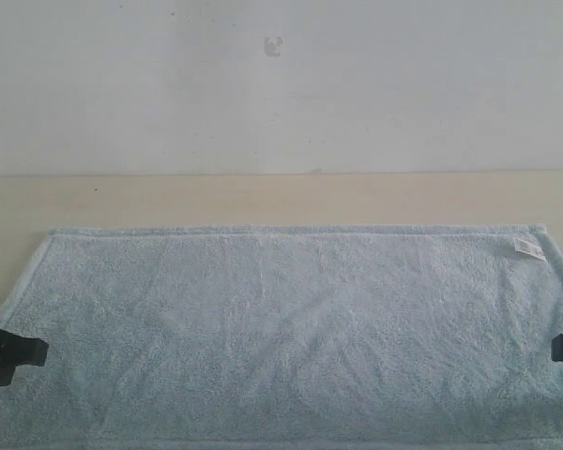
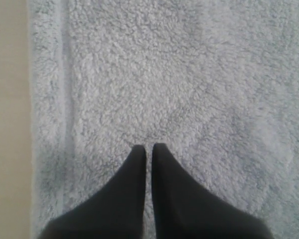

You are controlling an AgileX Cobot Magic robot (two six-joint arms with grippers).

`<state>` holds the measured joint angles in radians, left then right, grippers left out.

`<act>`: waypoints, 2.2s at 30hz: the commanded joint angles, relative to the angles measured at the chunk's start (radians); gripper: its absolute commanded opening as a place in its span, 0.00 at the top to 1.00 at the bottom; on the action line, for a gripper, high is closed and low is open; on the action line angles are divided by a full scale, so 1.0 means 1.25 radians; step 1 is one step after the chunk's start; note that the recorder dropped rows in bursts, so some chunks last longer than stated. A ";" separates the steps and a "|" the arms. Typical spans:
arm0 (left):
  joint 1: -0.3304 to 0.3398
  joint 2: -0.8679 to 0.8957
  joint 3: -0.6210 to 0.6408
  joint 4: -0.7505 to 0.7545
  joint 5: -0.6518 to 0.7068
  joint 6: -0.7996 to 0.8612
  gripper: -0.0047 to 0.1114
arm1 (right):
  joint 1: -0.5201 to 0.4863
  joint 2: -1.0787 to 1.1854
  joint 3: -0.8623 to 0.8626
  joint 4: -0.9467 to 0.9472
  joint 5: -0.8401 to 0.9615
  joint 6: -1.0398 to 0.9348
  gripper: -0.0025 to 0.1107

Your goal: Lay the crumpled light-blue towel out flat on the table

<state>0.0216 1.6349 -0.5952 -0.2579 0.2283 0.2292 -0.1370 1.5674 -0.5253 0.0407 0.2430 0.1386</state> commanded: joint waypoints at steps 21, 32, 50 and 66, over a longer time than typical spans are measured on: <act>-0.005 -0.003 0.066 -0.006 -0.029 -0.011 0.92 | -0.002 -0.008 0.029 0.005 -0.009 0.015 0.98; -0.005 -0.003 0.150 -0.006 -0.123 -0.024 0.92 | -0.002 -0.008 0.063 0.003 -0.038 0.025 0.98; 0.033 0.030 0.154 -0.012 -0.127 -0.085 0.92 | -0.002 -0.008 0.084 -0.419 -0.091 0.483 0.98; -0.017 -0.217 0.126 -0.012 -0.183 -0.087 0.73 | 0.139 0.001 -0.135 -0.416 0.015 0.313 0.98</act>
<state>0.0089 1.3713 -0.4169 -0.2656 0.0242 0.1318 0.0391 1.5609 -0.6049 -0.4712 0.1859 0.6138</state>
